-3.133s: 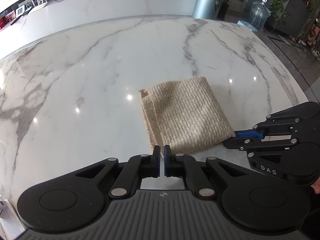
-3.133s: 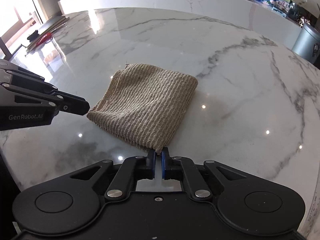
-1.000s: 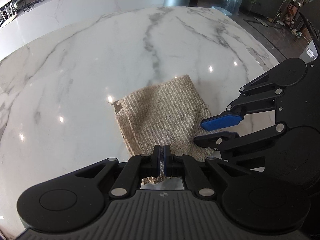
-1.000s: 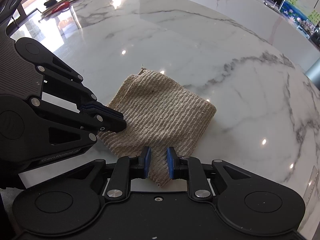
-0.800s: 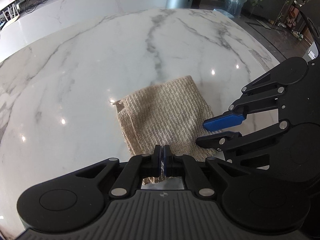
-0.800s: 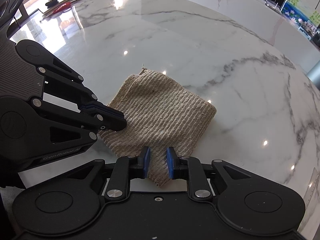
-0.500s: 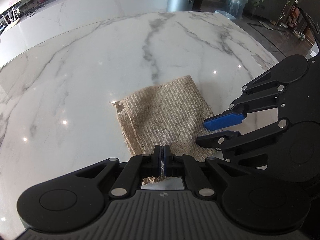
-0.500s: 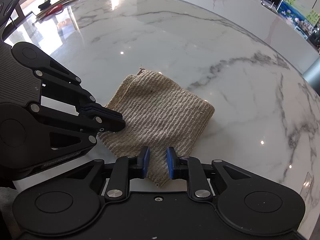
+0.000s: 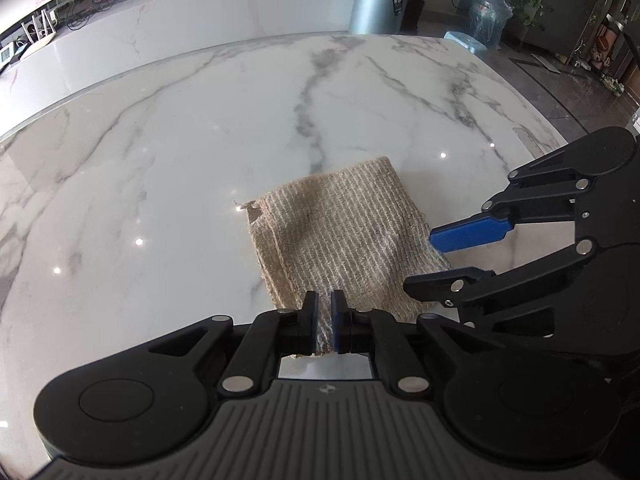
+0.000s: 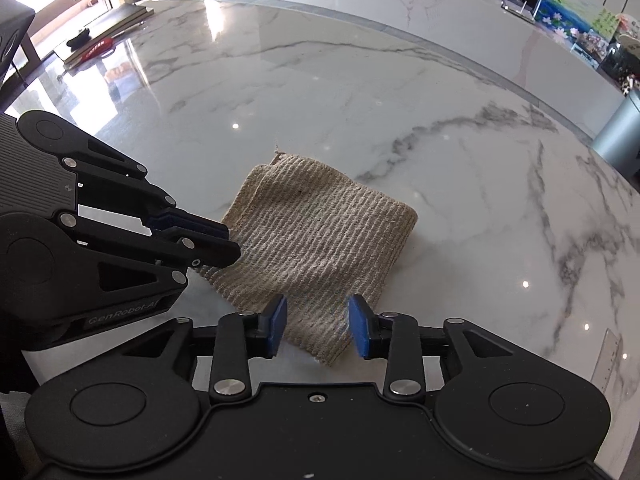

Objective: Fold towel

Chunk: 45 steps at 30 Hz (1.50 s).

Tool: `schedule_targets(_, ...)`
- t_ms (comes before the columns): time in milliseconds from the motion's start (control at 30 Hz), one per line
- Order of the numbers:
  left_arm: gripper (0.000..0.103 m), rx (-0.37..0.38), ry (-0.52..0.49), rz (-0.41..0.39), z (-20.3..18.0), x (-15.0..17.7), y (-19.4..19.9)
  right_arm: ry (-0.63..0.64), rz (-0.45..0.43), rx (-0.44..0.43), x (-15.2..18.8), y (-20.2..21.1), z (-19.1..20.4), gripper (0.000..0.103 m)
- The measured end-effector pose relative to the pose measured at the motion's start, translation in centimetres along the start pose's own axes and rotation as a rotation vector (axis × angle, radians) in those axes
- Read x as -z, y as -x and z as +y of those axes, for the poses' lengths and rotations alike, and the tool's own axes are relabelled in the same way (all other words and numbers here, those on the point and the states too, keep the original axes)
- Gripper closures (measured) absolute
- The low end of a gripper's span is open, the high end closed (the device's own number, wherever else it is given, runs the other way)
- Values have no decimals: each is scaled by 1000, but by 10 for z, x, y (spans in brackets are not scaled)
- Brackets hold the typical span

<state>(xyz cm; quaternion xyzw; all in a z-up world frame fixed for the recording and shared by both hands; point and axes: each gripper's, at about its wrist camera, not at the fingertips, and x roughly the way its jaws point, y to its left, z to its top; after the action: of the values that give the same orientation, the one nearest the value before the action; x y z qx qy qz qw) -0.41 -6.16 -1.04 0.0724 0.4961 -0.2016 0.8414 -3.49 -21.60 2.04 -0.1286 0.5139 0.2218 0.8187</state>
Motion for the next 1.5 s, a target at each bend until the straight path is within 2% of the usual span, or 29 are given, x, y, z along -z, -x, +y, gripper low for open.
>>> schedule_targets(167,68,-50,43,-18,5,14,20,-54,-31,13,10,18,6,45)
schedule_targets(233,67,-69,65,-18,7,20,25,-88,-51,14,16,22,11,37)
schedule_targets(333,59,-98,109,-16,11,30,31,-144,-81,25,26,28,17,31)
schedule_targets(400,53,-127,126,-14,11,35,34,-180,-103,47,31,31,21,31)
schedule_targets(467,52,-142,145,-9,11,42,36,-209,-120,67,33,30,28,29)
schedule_targets(533,52,-162,170,-7,11,46,38,-241,-137,84,37,31,31,15)
schedule_targets(600,52,-187,190,-6,10,50,40,-282,-159,97,44,33,34,11)
schedule_targets(733,52,-213,208,-15,5,60,42,-325,-176,111,52,31,42,8)
schedule_targets(867,52,-206,238,-21,2,71,44,-346,-196,136,56,34,47,8)
schedule_targets(1033,49,-255,268,-19,1,82,43,-374,-232,165,63,35,51,8)
schedule_targets(1133,46,-236,266,-17,2,86,42,-379,-255,192,66,35,56,8)
schedule_targets(1233,45,-235,258,-47,0,89,44,-390,-283,221,68,35,59,8)
schedule_targets(1367,43,-267,239,-54,-1,91,45,-409,-312,217,70,34,61,8)
schedule_targets(1500,43,-253,244,-68,-1,91,45,-401,-313,239,69,31,65,8)
